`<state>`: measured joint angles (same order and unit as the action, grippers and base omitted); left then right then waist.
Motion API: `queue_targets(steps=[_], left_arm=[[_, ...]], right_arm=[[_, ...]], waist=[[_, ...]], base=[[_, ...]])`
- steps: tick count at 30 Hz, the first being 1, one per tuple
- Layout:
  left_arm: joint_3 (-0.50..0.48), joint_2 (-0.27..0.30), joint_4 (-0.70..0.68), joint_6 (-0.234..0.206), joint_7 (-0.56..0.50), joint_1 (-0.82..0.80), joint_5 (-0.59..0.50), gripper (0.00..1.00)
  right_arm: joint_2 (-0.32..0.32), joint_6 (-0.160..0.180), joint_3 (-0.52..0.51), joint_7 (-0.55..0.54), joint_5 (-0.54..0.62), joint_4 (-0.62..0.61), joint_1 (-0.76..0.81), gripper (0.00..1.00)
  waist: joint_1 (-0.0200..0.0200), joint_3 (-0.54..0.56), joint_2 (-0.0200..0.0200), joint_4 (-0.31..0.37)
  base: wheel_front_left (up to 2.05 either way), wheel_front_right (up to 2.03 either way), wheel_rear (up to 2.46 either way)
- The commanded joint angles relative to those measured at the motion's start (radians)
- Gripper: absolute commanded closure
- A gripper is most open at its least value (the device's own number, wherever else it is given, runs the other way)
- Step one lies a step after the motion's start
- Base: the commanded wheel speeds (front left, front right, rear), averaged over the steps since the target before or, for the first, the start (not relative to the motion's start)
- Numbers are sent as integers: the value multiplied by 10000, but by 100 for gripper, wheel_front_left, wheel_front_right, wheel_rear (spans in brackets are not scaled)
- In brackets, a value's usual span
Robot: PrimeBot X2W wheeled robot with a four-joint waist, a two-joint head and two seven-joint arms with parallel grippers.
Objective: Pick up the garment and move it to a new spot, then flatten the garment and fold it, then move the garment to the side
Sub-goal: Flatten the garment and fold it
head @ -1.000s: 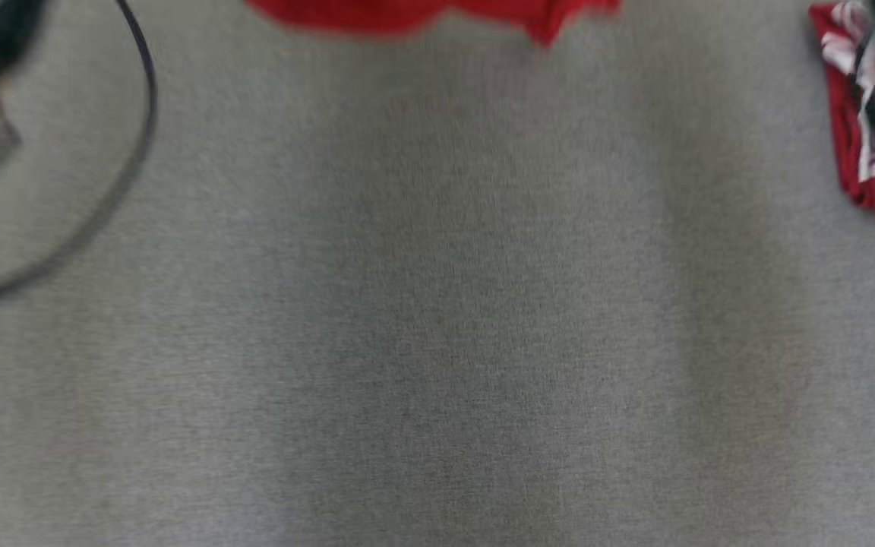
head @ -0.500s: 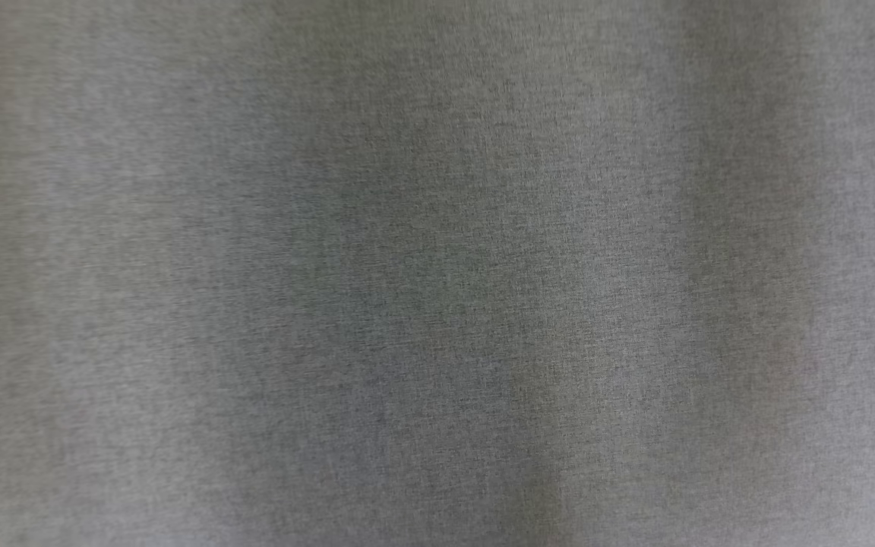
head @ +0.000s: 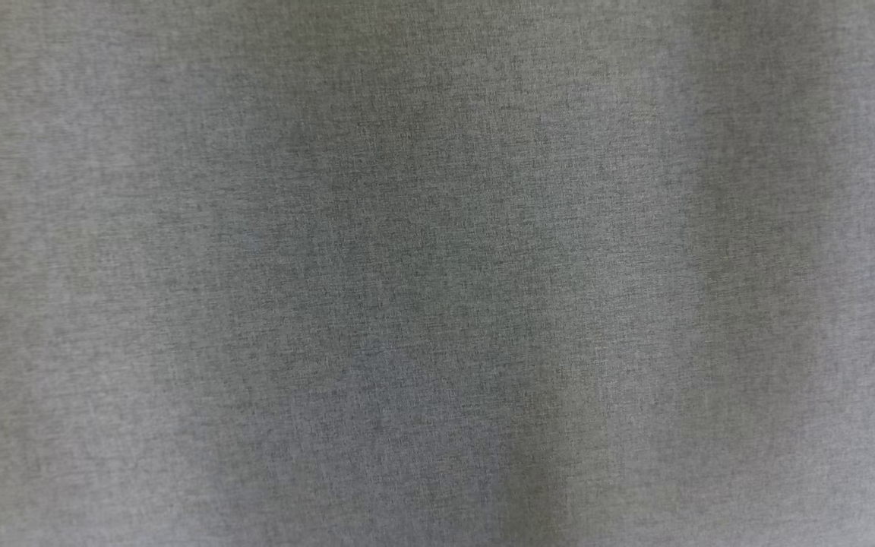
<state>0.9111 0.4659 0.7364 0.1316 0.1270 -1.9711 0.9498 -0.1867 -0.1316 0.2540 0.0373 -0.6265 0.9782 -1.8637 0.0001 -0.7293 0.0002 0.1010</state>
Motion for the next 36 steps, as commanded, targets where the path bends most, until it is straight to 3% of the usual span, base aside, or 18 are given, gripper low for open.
queue_targets(steps=[1, 13, 21, 27, 36], left_arm=[[45, 76, 26, -24, 250, 325, 195, 100], [32, 306, -983, -111, 1346, 3996, 850, 100], [-618, 910, -3509, -1139, 1379, 8082, 523, 100], [-1066, 1041, -5153, -1647, 1380, 10615, 204, 100], [-1092, 693, -6411, -1907, 1380, 13660, -481, 100]], right_arm=[[54, 26, 177, 86, -64, -84, 327, 100], [-503, 27, 1424, 683, -1443, -1679, 4124, 100], [-926, 27, 1845, 842, -2155, -3179, 7856, 100], [-1260, 26, 1789, 704, -2248, -4313, 10209, 100], [-1817, 27, 771, 81, -2178, -6117, 13954, 100]], waist=[[-1, 136, -2, -13], [-1, 1674, -2, -128], [-1, 2978, -2, -55], [-1, 3739, -2, -139], [-1, 4531, -2, -409]], base=[[0, 0, 0], [0, 0, 0], [0, 0, 0], [0, 0, 0], [0, 0, 0]])
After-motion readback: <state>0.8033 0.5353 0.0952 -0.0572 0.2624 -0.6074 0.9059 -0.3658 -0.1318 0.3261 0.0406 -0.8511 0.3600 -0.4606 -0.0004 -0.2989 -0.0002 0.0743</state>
